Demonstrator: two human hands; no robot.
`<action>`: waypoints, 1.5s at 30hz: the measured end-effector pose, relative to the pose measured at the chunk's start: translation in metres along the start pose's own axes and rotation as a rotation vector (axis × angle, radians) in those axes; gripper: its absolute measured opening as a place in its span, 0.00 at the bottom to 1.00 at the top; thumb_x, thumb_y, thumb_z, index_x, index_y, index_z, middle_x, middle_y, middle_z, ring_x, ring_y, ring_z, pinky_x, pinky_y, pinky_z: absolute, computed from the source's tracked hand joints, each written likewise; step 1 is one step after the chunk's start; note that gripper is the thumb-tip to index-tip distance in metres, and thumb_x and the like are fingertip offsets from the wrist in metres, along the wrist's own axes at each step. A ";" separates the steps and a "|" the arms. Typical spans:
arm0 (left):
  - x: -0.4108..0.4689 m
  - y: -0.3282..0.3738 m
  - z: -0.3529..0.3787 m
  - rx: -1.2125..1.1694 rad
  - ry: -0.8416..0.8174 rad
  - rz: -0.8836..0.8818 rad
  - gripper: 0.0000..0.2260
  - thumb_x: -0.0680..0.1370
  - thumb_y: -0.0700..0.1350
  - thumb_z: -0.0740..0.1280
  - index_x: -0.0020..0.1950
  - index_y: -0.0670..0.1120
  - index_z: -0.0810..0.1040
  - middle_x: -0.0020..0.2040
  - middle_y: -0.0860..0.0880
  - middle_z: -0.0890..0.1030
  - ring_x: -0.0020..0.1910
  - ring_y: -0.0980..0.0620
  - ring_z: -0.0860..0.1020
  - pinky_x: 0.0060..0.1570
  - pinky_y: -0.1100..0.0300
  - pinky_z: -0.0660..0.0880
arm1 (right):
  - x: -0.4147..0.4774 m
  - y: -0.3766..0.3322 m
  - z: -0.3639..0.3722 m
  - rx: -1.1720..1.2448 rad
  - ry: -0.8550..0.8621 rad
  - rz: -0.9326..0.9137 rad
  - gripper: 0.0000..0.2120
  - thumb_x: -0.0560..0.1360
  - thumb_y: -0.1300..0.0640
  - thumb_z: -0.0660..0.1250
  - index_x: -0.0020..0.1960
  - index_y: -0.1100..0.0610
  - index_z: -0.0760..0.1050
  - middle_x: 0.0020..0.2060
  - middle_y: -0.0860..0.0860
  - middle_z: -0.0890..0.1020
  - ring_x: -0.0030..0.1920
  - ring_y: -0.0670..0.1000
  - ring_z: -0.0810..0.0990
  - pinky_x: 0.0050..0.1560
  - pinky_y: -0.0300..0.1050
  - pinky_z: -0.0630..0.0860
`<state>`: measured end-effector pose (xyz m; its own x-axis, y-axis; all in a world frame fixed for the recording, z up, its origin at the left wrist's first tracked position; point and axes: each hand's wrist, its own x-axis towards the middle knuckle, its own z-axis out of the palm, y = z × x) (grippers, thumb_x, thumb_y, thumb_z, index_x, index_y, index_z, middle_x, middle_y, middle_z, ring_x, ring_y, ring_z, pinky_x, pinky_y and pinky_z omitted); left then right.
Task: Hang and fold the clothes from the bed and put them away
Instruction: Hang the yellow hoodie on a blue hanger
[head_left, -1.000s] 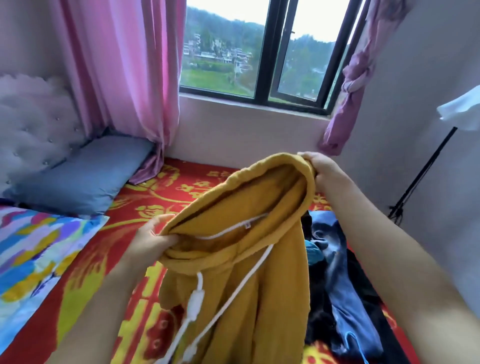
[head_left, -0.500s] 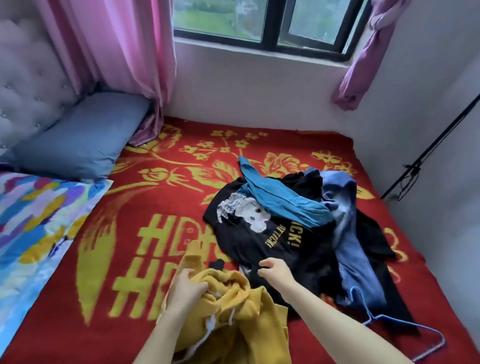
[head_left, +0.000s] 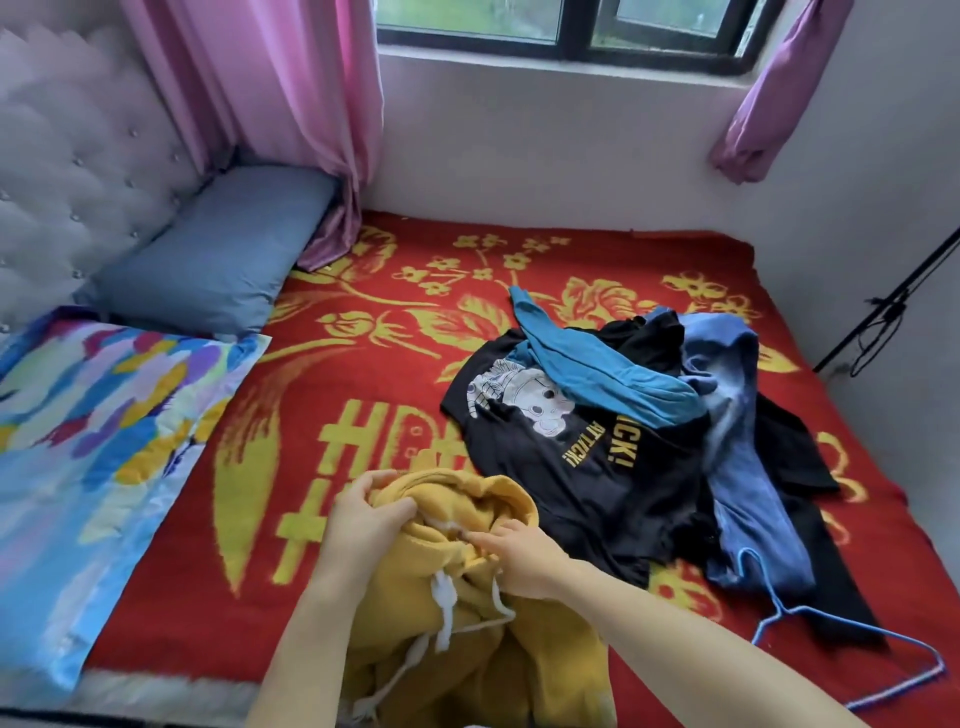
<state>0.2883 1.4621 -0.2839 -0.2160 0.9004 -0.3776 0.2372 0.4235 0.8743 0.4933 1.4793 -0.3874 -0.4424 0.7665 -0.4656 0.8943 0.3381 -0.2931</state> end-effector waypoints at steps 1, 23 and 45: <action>-0.002 0.004 -0.005 -0.039 0.016 0.014 0.13 0.71 0.39 0.69 0.52 0.52 0.77 0.43 0.49 0.80 0.38 0.51 0.80 0.33 0.58 0.76 | -0.001 0.000 -0.003 -0.040 0.021 -0.018 0.26 0.75 0.56 0.62 0.71 0.45 0.62 0.56 0.53 0.74 0.59 0.54 0.66 0.57 0.50 0.67; 0.020 -0.024 0.017 0.762 -0.258 0.408 0.23 0.76 0.47 0.63 0.71 0.57 0.66 0.74 0.54 0.61 0.73 0.51 0.57 0.68 0.49 0.60 | -0.122 -0.028 -0.168 0.422 0.392 -0.163 0.26 0.72 0.54 0.72 0.26 0.52 0.57 0.20 0.43 0.59 0.22 0.44 0.60 0.25 0.34 0.57; 0.048 0.023 0.022 0.406 -0.678 0.559 0.22 0.69 0.54 0.74 0.38 0.34 0.75 0.31 0.49 0.68 0.30 0.56 0.65 0.30 0.65 0.60 | -0.116 0.080 -0.142 0.494 0.618 0.193 0.27 0.78 0.51 0.63 0.23 0.52 0.56 0.18 0.44 0.60 0.22 0.44 0.58 0.29 0.41 0.57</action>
<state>0.3044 1.5176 -0.2891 0.5894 0.7946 -0.1460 0.4767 -0.1961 0.8569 0.6262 1.4950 -0.2377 -0.0373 0.9984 -0.0430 0.7544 -0.0001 -0.6565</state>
